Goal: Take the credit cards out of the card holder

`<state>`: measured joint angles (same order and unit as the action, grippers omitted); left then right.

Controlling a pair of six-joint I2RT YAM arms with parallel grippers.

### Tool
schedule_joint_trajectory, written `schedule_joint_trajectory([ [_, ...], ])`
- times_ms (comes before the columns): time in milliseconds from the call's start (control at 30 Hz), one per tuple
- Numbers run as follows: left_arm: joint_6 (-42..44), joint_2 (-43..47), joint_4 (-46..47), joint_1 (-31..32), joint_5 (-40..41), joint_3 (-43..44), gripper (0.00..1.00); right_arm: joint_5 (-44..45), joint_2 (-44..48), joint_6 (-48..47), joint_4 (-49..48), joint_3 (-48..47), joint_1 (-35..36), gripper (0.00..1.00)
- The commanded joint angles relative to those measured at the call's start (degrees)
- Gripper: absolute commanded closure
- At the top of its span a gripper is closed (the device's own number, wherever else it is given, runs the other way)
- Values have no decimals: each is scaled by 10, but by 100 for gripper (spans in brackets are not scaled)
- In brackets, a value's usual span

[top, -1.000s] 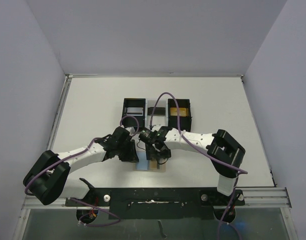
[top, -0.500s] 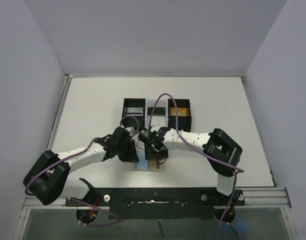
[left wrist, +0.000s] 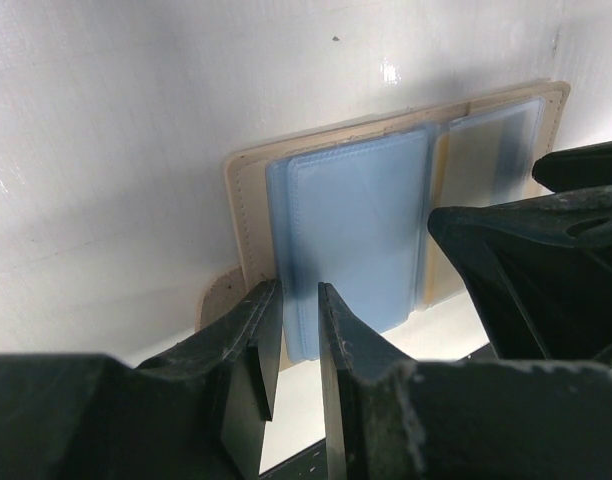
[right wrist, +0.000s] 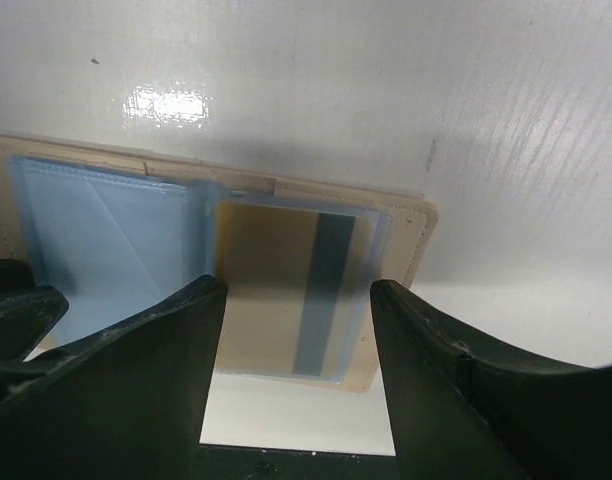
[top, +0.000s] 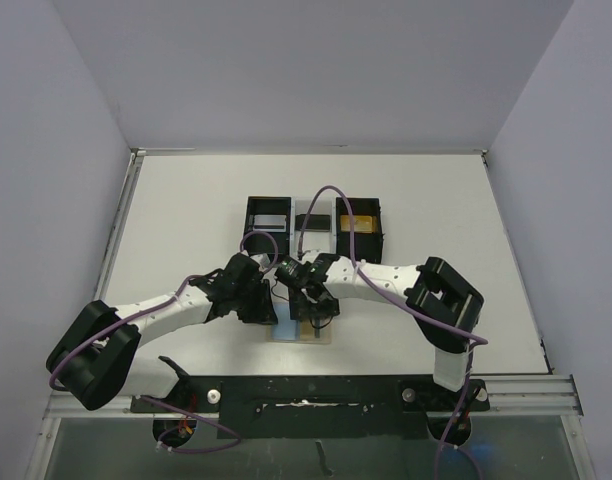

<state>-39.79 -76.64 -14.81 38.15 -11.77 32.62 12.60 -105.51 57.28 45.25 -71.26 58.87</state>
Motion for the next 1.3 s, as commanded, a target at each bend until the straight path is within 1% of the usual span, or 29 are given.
schedule_joint_trajectory([
  [0, 8, 4, 20, 2, -7, 9, 80, 4, -13, 1, -4, -18, 3, 39],
  [100, 8, 6, 21, 3, -7, 6, 80, -8, -19, -1, -22, -9, 4, 40],
  [200, 7, 8, 21, 2, -7, 5, 80, -11, -21, -3, -23, -9, 4, 44],
  [233, 7, 9, 21, 2, -7, 5, 80, -10, -21, -4, -22, -11, 4, 46],
  [300, 7, 9, 20, 2, -7, 5, 80, -2, -16, -5, -16, -17, 6, 57],
  [367, 7, 10, 19, 2, -6, 5, 81, 14, -12, -4, 1, -30, 8, 60],
  [533, 7, 9, 20, 2, -6, 6, 80, 43, -1, -2, 46, -66, 18, 59],
  [600, 7, 7, 21, 2, -6, 6, 81, 40, 6, -8, 46, -74, 22, 59],
  [667, 6, 6, 21, 2, -7, 6, 80, 32, 11, -15, 42, -80, 24, 57],
  [767, 6, 8, 23, 2, -7, 5, 80, 10, 19, -24, 17, -74, 25, 56],
  [967, 3, 14, 21, 2, -6, 5, 80, -29, 39, -40, -37, -68, 21, 47],
  [1067, 1, 19, 21, 2, -4, 5, 80, -47, 57, -43, -71, -56, 16, 45],
  [1267, -1, 22, 21, 2, -2, 4, 80, -97, 72, -44, -121, -27, -2, 44],
])
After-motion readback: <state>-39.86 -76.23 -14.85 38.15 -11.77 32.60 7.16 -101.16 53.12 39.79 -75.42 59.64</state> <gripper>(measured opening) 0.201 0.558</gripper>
